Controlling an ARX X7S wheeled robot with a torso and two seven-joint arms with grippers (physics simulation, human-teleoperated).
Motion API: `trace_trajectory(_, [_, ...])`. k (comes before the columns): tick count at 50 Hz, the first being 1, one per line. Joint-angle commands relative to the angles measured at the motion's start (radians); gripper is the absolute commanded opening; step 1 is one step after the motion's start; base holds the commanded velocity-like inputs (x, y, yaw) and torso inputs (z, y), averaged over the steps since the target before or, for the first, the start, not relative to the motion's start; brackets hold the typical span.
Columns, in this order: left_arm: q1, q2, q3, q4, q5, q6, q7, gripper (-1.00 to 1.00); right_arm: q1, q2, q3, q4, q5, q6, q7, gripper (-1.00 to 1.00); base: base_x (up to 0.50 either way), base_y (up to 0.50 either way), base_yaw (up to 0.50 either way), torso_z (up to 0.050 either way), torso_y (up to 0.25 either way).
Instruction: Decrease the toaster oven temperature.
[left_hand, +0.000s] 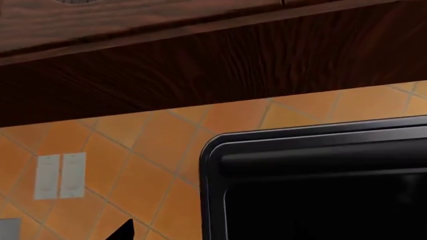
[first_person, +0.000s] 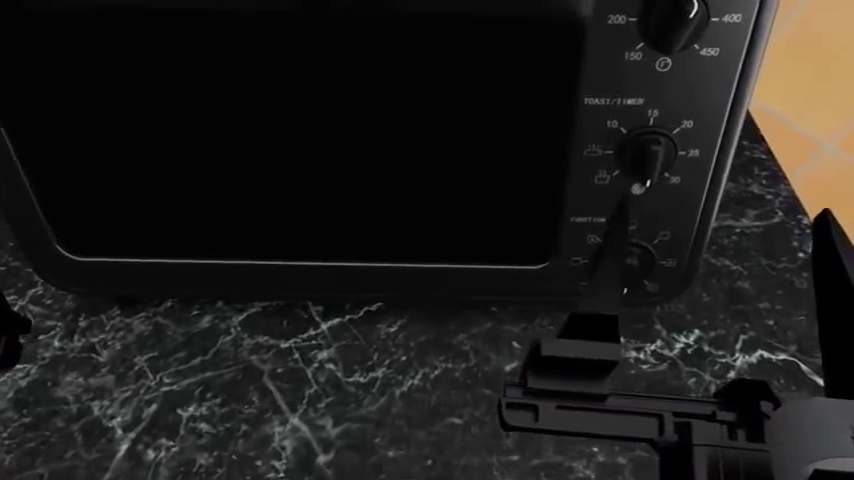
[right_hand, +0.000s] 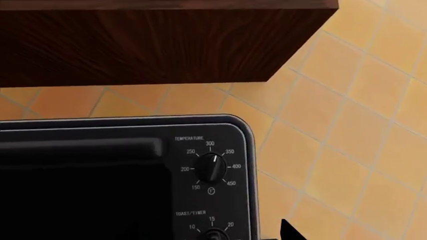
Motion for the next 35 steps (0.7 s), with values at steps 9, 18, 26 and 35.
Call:
trace_trajectory(9, [0.013, -0.006, -0.015, -0.005, -0.018, 0.019, -0.006, 1.0, 0.019, 0.179, -0.06, -0.012, 0.179, -0.073, 0.227, 1.0, 0.02, 0.0, 0.0, 0.0, 0.0])
trace_trajectory(18, [0.019, -0.01, -0.022, -0.004, -0.027, 0.023, -0.009, 1.0, 0.402, 0.647, -0.357, -0.013, 0.734, -0.299, 0.75, 1.0, 0.0, 0.0, 0.0, 0.0, 0.0])
trace_trajectory(26, [0.013, -0.015, -0.021, 0.003, -0.033, 0.011, -0.015, 1.0, 0.689, 0.731, -0.353, 0.029, 1.042, -0.285, 0.851, 1.0, 0.0, 0.0, 0.0, 0.0, 0.0])
trace_trajectory(35, [0.014, -0.018, -0.018, -0.004, -0.036, 0.018, -0.018, 1.0, 0.921, 0.685, -0.433, 0.166, 1.148, -0.163, 0.906, 1.0, 0.0, 0.0, 0.0, 0.0, 0.0])
